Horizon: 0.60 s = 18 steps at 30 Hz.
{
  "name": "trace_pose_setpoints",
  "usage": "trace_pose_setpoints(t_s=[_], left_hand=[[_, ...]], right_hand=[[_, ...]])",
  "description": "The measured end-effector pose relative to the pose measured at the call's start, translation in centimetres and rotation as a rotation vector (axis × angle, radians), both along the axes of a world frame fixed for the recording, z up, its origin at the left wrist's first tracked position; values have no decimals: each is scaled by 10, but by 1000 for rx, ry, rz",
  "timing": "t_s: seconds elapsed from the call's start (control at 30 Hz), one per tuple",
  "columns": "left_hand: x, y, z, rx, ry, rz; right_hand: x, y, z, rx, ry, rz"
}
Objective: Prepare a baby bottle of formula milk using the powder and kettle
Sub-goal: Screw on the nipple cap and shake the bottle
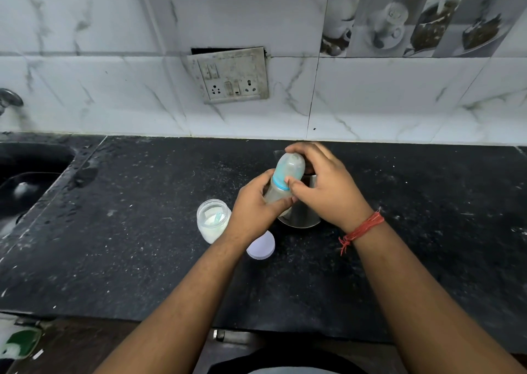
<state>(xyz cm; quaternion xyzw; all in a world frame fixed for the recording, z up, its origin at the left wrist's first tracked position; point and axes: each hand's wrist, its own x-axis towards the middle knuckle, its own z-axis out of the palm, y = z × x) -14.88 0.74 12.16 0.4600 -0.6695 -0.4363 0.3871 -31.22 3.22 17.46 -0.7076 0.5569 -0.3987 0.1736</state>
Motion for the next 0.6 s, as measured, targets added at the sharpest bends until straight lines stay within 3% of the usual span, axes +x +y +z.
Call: trace_pose_setpoints(t_s=[0.6], left_hand=[[-6, -11, 21, -93, -142, -4]], right_hand=[[-8, -8, -1, -86, -141, -26]])
